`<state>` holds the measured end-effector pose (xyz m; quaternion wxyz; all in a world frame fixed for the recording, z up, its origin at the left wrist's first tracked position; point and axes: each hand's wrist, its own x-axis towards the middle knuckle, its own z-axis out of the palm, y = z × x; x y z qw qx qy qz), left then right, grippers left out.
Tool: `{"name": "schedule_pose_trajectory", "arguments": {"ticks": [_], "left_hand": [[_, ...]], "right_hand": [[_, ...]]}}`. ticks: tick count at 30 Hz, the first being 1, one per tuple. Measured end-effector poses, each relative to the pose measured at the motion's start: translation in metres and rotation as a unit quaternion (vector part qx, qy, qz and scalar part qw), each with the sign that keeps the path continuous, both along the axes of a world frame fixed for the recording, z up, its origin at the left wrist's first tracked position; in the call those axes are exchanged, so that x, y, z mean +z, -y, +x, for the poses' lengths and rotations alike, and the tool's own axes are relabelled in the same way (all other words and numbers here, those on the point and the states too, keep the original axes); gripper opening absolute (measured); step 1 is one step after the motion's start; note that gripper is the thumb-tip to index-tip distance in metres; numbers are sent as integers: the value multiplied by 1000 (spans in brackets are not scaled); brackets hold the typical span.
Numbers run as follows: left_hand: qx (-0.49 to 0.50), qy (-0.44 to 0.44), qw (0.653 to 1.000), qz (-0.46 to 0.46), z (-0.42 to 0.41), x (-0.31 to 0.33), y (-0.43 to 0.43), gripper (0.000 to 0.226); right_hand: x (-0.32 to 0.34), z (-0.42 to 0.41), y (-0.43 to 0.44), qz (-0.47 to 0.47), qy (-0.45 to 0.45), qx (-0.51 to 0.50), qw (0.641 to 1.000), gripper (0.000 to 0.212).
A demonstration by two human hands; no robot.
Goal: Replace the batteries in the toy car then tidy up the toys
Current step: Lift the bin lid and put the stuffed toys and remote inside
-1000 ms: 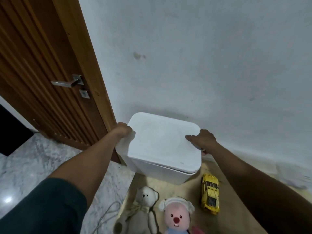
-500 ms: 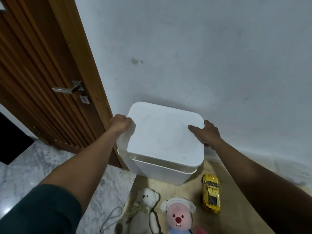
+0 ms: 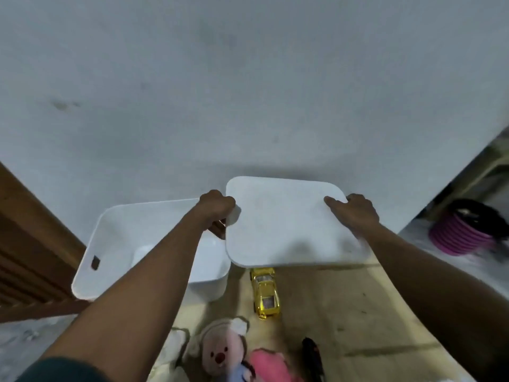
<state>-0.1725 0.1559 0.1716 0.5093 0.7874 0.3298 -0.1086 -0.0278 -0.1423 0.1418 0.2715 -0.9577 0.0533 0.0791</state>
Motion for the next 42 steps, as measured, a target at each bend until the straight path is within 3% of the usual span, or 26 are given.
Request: {"name": "schedule_pose_trajectory", "arguments": {"ticks": [6, 9, 14, 18, 23, 36, 42], "left_hand": [[-102, -81, 989, -64, 41, -56, 123, 48], [-106, -124, 981, -105, 47, -96, 171, 55], [-85, -186, 968, -147, 42, -148, 216, 36], [-50, -218, 962, -155, 45, -167, 230, 42], [-57, -246, 962, -104, 55, -176, 235, 66], [-156, -255, 954, 24, 55, -188, 235, 62], [-233, -242, 935, 113, 56, -189, 229, 62]], "right_hand": [[-38, 13, 131, -59, -46, -59, 995, 77], [-68, 20, 178, -76, -83, -65, 992, 73], [-110, 20, 207, -91, -133, -59, 985, 78], [-137, 24, 212, -93, -152, -46, 983, 76], [-157, 32, 209, -88, -162, -29, 982, 79], [-183, 37, 207, -84, -158, -15, 984, 79], [-192, 35, 208, -98, -153, -20, 983, 74]]}}
